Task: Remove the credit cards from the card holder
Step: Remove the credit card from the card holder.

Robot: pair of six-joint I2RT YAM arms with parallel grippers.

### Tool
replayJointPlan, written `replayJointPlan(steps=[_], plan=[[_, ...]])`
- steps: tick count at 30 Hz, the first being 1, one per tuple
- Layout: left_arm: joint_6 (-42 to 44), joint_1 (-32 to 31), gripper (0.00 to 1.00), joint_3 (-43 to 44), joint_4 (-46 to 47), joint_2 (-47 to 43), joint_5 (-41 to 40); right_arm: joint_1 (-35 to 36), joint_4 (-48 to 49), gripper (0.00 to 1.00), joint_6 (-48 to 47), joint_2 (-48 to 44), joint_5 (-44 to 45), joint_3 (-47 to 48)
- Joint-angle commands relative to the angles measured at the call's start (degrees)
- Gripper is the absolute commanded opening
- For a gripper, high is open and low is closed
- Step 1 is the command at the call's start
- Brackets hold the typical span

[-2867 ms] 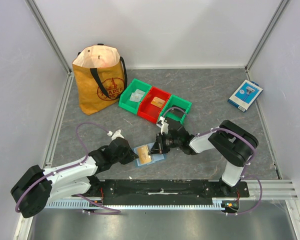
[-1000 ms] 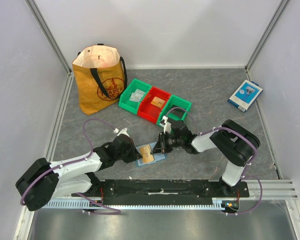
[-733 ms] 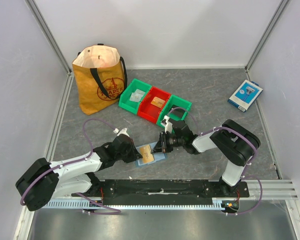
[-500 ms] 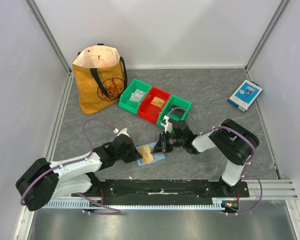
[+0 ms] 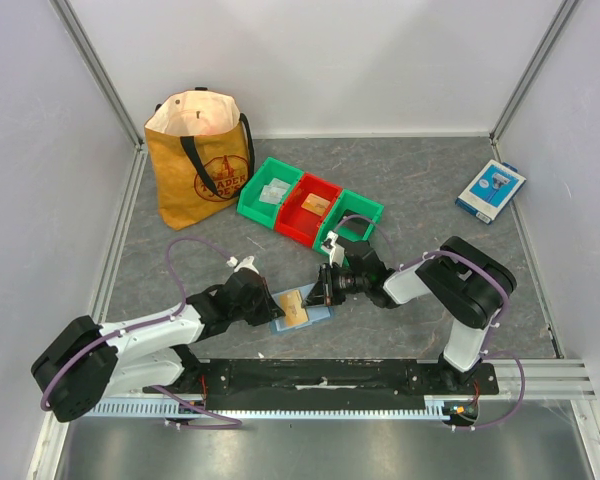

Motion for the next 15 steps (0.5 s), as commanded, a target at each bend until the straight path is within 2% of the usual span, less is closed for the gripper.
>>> replayJointPlan(steps=[1, 7, 11, 15], plan=[[-0.2, 0.1, 0.02, -1.1, -2.8, 0.9, -2.2, 0.0, -0.2, 0.15, -1.3, 0.8, -0.4, 0.9], [-0.2, 0.1, 0.02, -1.2, -3.0, 0.7, -2.2, 0.8, -0.3, 0.15, -1.4, 1.1, -0.7, 1.6], [-0.3, 0.2, 0.02, -1.3, -3.4, 0.2, -2.5, 0.8, -0.7, 0.00, -1.6, 0.7, 0.0, 1.3], [-0.5, 0.1, 0.02, -1.7, -3.8, -0.5, -2.7, -0.2, -3.3, 0.00, -3.2, -0.6, 0.9, 0.7]])
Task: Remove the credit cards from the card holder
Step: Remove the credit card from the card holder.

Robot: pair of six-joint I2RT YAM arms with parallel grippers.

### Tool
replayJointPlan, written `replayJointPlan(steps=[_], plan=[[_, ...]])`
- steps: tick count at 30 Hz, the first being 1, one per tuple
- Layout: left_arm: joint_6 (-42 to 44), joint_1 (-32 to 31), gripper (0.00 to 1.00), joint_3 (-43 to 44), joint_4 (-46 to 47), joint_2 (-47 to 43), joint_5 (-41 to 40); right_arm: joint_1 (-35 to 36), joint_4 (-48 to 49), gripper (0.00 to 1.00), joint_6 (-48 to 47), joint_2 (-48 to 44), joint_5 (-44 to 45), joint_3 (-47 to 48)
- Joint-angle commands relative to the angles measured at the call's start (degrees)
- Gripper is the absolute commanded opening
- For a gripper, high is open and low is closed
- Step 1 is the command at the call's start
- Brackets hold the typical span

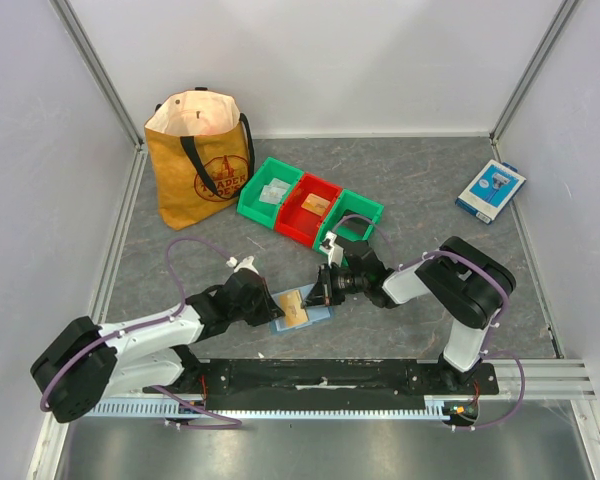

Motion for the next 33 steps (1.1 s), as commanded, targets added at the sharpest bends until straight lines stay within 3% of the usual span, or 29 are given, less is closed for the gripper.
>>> replayJointPlan(steps=[1, 23, 30, 33], plan=[[-0.5, 0.2, 0.02, -1.6, -3.9, -0.3, -2.7, -1.0, -3.1, 0.00, -2.9, -1.0, 1.1, 0.1], [0.8, 0.2, 0.02, 0.3, -6.0, -2.9, -2.6, -2.1, -15.6, 0.00, -9.4, -4.8, 5.8, 3.1], [3.6, 0.0, 0.18, 4.5, -2.0, -2.5, 1.5, -2.1, -14.7, 0.00, -9.1, -4.0, 4.8, 3.4], [5.4, 0.0, 0.19, 6.7, -0.9, 0.6, 2.4, -2.1, -14.6, 0.00, -9.1, -3.9, 4.7, 3.2]])
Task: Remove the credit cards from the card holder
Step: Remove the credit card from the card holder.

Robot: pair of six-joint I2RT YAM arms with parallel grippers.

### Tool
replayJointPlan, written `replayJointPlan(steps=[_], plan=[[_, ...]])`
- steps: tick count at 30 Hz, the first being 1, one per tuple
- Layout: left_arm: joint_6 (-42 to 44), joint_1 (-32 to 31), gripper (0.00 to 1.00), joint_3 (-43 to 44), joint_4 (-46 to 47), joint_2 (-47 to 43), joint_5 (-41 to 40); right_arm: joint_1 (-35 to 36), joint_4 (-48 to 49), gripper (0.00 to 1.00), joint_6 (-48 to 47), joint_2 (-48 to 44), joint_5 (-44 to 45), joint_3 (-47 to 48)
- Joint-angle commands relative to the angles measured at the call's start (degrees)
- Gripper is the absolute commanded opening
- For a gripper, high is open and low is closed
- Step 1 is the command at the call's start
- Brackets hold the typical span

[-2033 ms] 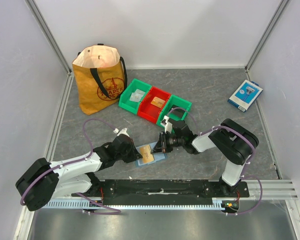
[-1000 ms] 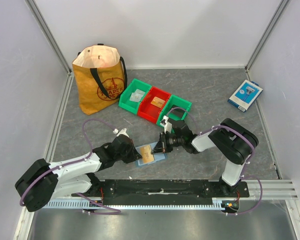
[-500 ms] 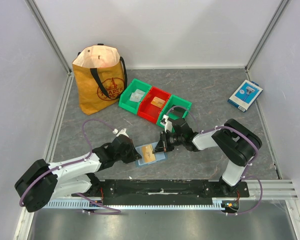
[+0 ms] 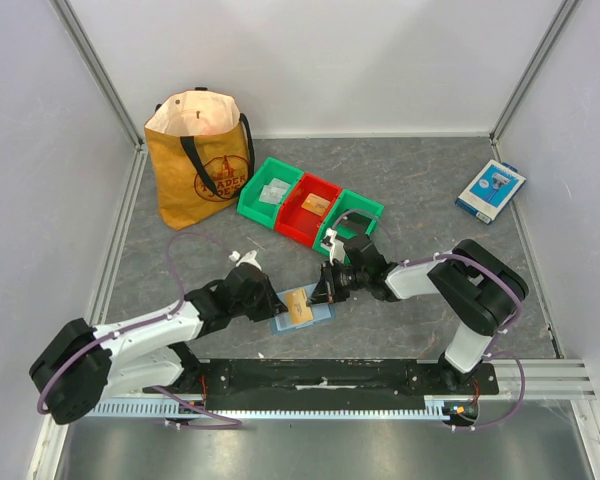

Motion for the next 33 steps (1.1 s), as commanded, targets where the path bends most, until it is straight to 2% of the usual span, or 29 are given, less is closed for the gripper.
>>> replayJointPlan(steps=[1, 3, 8, 14, 16, 18, 23, 29, 33], plan=[[4.6, 0.0, 0.19, 5.1, 3.3, 4.2, 2.3, -0.6, -2.0, 0.00, -2.0, -0.1, 2.6, 0.6], [4.6, 0.0, 0.17, 5.1, 4.0, 6.1, 2.1, -0.6, -2.1, 0.00, -2.0, -0.3, 2.6, 0.5], [3.6, 0.1, 0.04, 3.6, 2.5, 9.4, 2.2, -0.6, -3.0, 0.00, -2.5, -0.5, 3.5, 0.4], [3.4, 0.1, 0.02, 0.7, 0.4, 8.9, 0.8, -0.7, -4.1, 0.01, -1.9, -1.0, 5.8, 0.5], [3.3, 0.1, 0.02, 0.3, 0.4, 9.0, 0.9, -0.7, -3.0, 0.06, -1.2, -0.9, 4.7, 0.4], [3.2, 0.1, 0.02, 0.3, 0.5, 9.1, 1.2, -0.7, -1.2, 0.17, -0.1, -0.5, 2.8, 0.1], [3.3, 0.1, 0.02, 0.3, 0.6, 9.2, 1.3, 0.0, 1.1, 0.25, 1.1, 1.1, 1.5, 0.2], [3.1, 0.1, 0.02, -0.2, 0.8, 8.6, 1.4, 1.1, 2.3, 0.24, 1.7, 2.9, 1.8, 0.3], [2.9, 0.1, 0.02, -0.4, 1.0, 8.5, 1.4, 1.1, 2.3, 0.14, 1.2, 3.3, 1.9, 0.2]])
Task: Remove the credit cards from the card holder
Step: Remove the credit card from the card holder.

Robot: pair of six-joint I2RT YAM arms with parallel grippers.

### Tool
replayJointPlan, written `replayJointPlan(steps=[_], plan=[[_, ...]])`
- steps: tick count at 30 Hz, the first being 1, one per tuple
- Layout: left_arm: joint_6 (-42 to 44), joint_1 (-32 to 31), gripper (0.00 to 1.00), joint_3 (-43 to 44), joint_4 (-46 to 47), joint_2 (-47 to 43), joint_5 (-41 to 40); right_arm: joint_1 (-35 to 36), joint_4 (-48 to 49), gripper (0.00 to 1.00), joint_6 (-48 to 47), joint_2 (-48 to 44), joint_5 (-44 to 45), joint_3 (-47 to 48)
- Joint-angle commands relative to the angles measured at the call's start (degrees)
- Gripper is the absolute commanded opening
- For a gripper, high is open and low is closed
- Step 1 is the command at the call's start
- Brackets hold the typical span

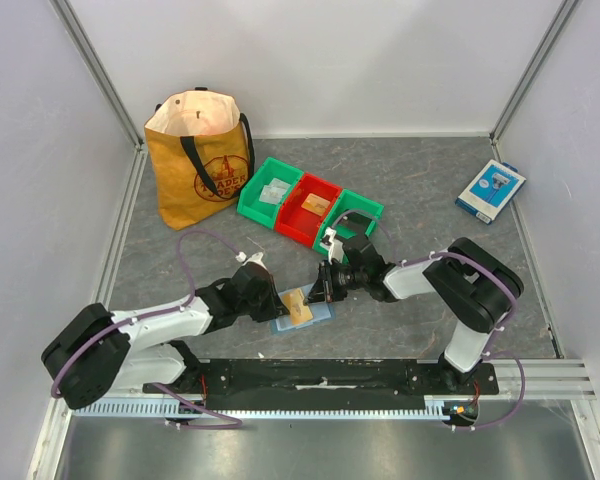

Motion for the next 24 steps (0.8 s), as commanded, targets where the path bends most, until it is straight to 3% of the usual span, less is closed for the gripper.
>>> replayJointPlan(steps=[1, 4, 18, 21, 24], plan=[[0.8, 0.2, 0.02, -2.1, -3.3, 0.4, -0.6, 0.5, -1.1, 0.10, -1.2, 2.0, 2.0, 0.1], [0.6, 0.0, 0.02, -2.4, -3.1, 0.1, -0.7, 0.0, -2.8, 0.00, -2.5, 1.3, 3.0, 0.1], [-0.3, 0.1, 0.02, -3.6, -2.6, -4.3, -1.3, -5.8, -17.3, 0.00, -9.7, -12.5, 5.0, 1.8], [-1.2, 0.0, 0.11, -4.1, -1.6, -7.5, -1.5, -5.9, -18.7, 0.00, -9.7, -15.6, 4.8, 1.8], [-2.1, 0.1, 0.37, -4.4, 0.0, -11.4, -1.8, -5.9, -19.8, 0.00, -9.8, -18.7, 4.1, 2.1]])
